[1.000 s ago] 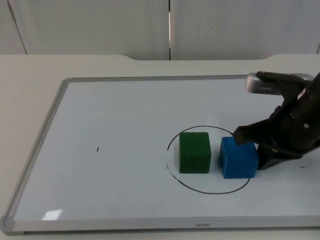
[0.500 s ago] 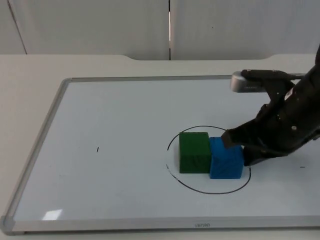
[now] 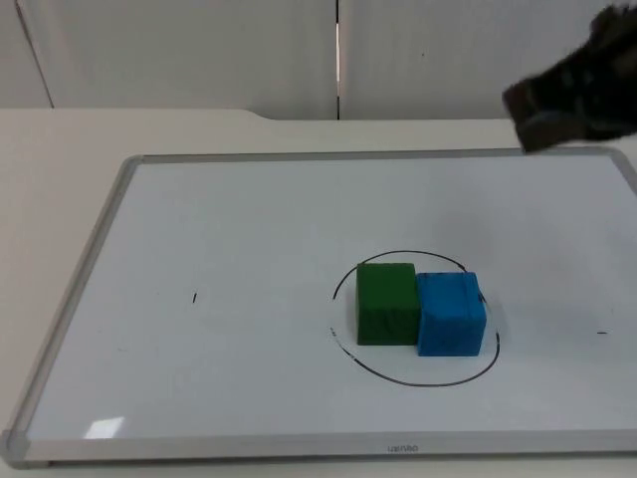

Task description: Push the two cubes into the marked area.

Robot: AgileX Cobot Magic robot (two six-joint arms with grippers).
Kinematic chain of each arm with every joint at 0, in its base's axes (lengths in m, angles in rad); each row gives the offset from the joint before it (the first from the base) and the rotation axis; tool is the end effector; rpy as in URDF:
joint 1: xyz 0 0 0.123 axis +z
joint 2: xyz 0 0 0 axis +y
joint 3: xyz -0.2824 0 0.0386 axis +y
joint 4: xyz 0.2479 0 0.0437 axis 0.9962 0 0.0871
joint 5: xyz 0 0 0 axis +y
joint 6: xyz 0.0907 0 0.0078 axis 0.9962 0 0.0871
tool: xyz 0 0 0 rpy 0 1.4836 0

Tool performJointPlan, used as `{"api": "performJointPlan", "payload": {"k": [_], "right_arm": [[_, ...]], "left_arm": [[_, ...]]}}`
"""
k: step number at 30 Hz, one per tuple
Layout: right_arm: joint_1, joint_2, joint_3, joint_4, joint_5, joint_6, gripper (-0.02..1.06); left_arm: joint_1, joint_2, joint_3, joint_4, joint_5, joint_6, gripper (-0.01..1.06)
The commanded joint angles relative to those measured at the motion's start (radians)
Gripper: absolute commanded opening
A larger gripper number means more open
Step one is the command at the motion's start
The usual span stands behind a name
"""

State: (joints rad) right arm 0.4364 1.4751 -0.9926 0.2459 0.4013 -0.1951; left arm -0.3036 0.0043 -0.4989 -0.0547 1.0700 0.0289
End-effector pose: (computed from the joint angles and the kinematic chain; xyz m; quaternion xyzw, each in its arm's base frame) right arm 0.2821 0.1411 0.2673 -0.2032 0.9004 0.1314 0.3615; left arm -0.0056 -0.0028 0.2762 0.1429 0.8447 -0.0976 0.5065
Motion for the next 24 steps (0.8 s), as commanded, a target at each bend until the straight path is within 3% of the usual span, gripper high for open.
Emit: {"api": "performJointPlan", "payload": {"k": [1, 8, 16, 24], "right_arm": [[0.006, -0.118, -0.004, -0.008, 0.017, -0.008, 0.0], [0.006, -0.421, -0.004, -0.008, 0.04, -0.029, 0.0], [0.006, -0.629, -0.002, -0.047, 0.2, -0.034, 0.0], [0.006, -0.768, 0.138, -0.061, 0.23, -0.038, 0.0]], "left_arm": [[0.003, -0.004, 0.005, -0.007, 0.004, 0.0, 0.0], [0.003, -0.004, 0.005, -0.005, 0.004, 0.0, 0.0], [0.003, -0.004, 0.005, -0.005, 0.004, 0.0, 0.0], [0.003, -0.004, 0.005, -0.005, 0.004, 0.0, 0.0]]}}
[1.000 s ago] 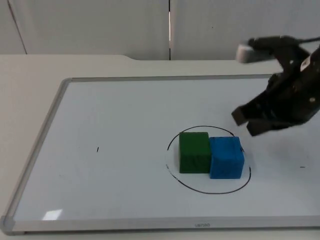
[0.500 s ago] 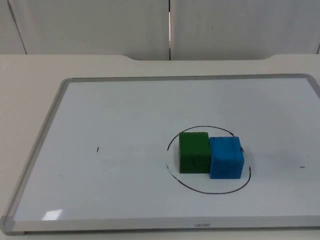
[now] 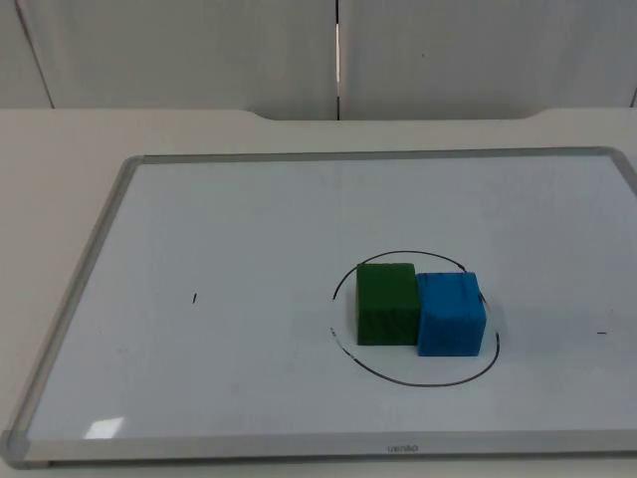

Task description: Push the two cubes into the marked area.

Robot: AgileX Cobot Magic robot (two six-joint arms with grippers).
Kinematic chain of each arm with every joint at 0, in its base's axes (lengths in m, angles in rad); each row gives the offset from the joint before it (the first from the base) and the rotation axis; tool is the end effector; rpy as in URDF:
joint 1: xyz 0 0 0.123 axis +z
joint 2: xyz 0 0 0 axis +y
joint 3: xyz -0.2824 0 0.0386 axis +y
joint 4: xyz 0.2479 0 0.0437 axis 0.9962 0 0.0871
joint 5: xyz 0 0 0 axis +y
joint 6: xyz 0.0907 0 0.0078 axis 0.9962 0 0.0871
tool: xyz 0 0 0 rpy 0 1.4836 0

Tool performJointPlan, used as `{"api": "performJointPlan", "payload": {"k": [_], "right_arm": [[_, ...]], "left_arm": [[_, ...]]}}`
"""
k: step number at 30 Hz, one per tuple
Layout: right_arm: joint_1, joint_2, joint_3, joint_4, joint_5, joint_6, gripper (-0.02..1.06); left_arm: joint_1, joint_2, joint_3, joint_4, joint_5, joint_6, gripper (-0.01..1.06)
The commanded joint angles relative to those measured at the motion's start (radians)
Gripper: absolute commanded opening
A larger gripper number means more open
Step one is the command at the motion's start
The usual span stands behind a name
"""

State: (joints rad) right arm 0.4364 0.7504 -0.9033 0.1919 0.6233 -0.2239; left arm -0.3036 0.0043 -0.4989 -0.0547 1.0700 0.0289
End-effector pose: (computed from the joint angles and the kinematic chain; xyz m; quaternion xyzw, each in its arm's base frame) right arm 0.1246 0.0693 0.3915 -0.2361 0.7912 0.1484 0.5443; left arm -0.0056 -0.0028 0.2762 0.1429 0.8447 -0.0976 0.5065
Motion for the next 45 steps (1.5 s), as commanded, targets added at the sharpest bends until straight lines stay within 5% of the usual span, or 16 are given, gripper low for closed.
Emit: {"api": "performJointPlan", "payload": {"k": [1, 9, 30, 35, 45], "right_arm": [[0.006, -0.043, 0.049, -0.007, 0.008, -0.009, 0.0], [0.006, -0.218, 0.222, -0.005, 0.023, -0.009, 0.0], [0.006, -0.611, 0.291, -0.051, 0.398, 0.081, 0.0], [0.006, -0.701, 0.353, -0.104, 0.429, 0.175, 0.0], [0.004, -0.75, 0.39, -0.13, 0.456, 0.195, 0.0]], "left_arm": [[0.003, -0.004, 0.005, -0.005, 0.004, 0.0, 0.0], [0.003, -0.004, 0.005, -0.005, 0.004, 0.0, 0.0], [0.003, -0.004, 0.005, -0.005, 0.004, 0.0, 0.0], [0.003, -0.004, 0.005, -0.007, 0.004, 0.0, 0.0], [0.003, -0.004, 0.005, -0.007, 0.004, 0.0, 0.0]]}}
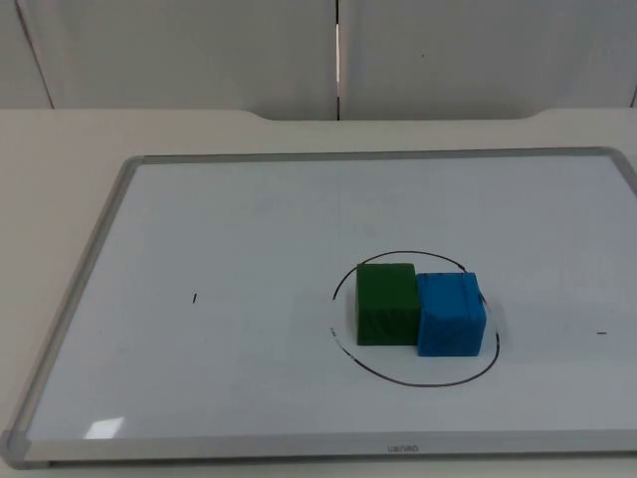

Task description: Push the two cubes into the marked area.

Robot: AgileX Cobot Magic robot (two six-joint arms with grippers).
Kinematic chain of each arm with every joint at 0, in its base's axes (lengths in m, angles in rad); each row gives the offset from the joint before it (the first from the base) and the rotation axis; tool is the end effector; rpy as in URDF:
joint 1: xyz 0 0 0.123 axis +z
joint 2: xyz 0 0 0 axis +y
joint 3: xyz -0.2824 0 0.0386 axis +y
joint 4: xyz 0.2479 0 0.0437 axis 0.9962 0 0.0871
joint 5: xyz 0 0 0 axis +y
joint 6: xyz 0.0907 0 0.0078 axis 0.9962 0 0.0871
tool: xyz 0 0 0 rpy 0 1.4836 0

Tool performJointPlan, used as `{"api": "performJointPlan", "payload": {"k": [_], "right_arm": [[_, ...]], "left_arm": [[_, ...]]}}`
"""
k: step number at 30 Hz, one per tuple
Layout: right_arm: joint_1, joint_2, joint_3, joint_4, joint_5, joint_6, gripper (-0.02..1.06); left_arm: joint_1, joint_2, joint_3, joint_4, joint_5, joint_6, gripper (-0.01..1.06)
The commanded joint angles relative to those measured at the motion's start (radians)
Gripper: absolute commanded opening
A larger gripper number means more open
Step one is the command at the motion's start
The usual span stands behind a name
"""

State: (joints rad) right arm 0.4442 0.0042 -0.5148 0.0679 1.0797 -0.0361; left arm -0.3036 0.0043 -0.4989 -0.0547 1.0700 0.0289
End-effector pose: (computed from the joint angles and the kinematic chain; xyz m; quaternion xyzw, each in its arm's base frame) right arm -0.0085 0.0020 0.2799 -0.2051 0.8300 0.1381 0.5000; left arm -0.0056 -0.0028 0.2762 0.1429 0.8447 -0.0976 0.5065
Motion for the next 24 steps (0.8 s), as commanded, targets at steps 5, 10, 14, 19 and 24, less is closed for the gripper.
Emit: {"api": "performJointPlan", "payload": {"k": [5, 10, 14, 19, 24], "right_arm": [[-0.004, -0.004, 0.002, -0.006, 0.0, 0.008, 0.0], [-0.004, -0.004, 0.002, -0.006, 0.0, 0.006, 0.0], [-0.004, -0.004, 0.002, -0.006, 0.0, 0.001, 0.0], [-0.004, -0.004, 0.002, -0.006, 0.0, -0.005, 0.0], [-0.004, -0.004, 0.002, -0.014, 0.0, -0.004, 0.0]], "left_arm": [[0.003, -0.004, 0.005, -0.007, 0.004, 0.0, 0.0], [0.003, -0.004, 0.005, -0.007, 0.004, 0.0, 0.0], [0.003, -0.004, 0.005, -0.007, 0.004, 0.0, 0.0], [0.003, -0.004, 0.005, -0.007, 0.004, 0.0, 0.06], [0.003, -0.004, 0.005, -0.007, 0.004, 0.0, 0.37]]}}
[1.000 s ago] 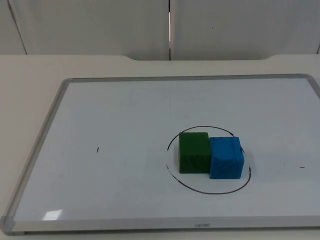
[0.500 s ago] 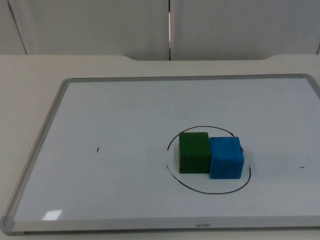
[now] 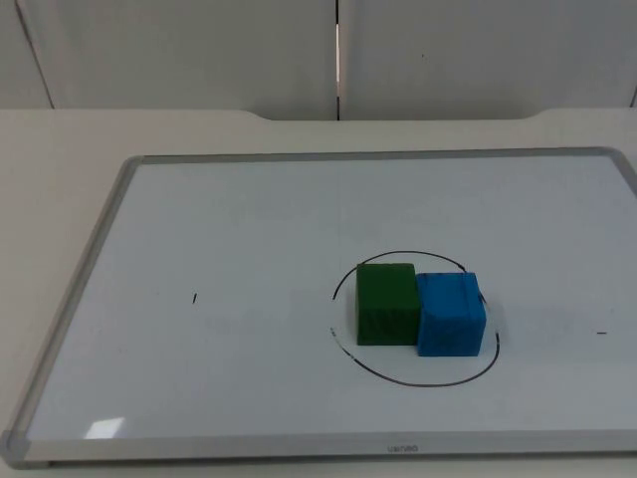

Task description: Push the two cubes into the marked area.

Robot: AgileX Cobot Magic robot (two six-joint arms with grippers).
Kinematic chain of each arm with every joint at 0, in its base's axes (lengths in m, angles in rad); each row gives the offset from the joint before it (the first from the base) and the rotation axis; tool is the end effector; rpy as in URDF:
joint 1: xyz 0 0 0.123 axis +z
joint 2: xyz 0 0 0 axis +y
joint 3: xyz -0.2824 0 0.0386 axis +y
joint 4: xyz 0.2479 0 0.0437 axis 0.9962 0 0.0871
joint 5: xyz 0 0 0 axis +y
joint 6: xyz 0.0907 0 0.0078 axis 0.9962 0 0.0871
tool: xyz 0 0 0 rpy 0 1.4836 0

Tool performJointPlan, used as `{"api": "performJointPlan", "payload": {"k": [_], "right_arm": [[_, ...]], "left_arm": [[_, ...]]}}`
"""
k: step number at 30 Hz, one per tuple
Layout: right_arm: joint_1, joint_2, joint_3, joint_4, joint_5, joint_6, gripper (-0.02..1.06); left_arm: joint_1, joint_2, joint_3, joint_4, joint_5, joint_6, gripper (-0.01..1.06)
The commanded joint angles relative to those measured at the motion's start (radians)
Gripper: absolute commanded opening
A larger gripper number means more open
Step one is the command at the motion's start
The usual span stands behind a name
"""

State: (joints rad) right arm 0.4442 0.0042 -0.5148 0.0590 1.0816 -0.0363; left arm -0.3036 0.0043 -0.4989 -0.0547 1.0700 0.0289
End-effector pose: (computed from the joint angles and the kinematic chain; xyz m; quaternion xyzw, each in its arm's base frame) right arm -0.0082 0.0013 0.2797 -0.2051 0.8306 0.1335 0.5002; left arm -0.0056 -0.0028 0.2762 0.1429 0.8447 -0.0976 0.5065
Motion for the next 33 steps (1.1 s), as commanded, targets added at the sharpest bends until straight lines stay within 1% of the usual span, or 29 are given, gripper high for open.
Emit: {"api": "performJointPlan", "payload": {"k": [1, 3, 5, 6, 8, 9, 33], "right_arm": [[-0.004, -0.004, 0.002, -0.004, -0.002, -0.006, 0.0], [-0.004, -0.004, 0.002, -0.004, -0.002, -0.008, 0.0], [-0.004, -0.004, 0.002, -0.004, -0.002, -0.008, 0.0], [-0.004, -0.004, 0.002, -0.004, -0.002, -0.008, 0.0], [-0.004, -0.004, 0.002, -0.004, -0.002, -0.008, 0.0], [-0.004, -0.004, 0.0, -0.004, -0.002, -0.008, 0.0], [-0.004, -0.004, 0.0, 0.004, -0.004, -0.006, 0.0]], "left_arm": [[0.003, -0.004, 0.005, -0.007, 0.004, 0.0, 0.47], [0.003, -0.004, 0.005, -0.007, 0.004, 0.0, 0.65], [0.003, -0.004, 0.005, -0.004, 0.004, 0.0, 0.79], [0.003, -0.004, 0.005, -0.004, 0.004, 0.0, 0.79], [0.003, -0.004, 0.005, -0.004, 0.004, 0.0, 0.86], [0.003, -0.004, 0.005, -0.004, 0.004, 0.0, 0.87], [0.003, -0.004, 0.005, -0.004, 0.004, 0.0, 0.87]]}}
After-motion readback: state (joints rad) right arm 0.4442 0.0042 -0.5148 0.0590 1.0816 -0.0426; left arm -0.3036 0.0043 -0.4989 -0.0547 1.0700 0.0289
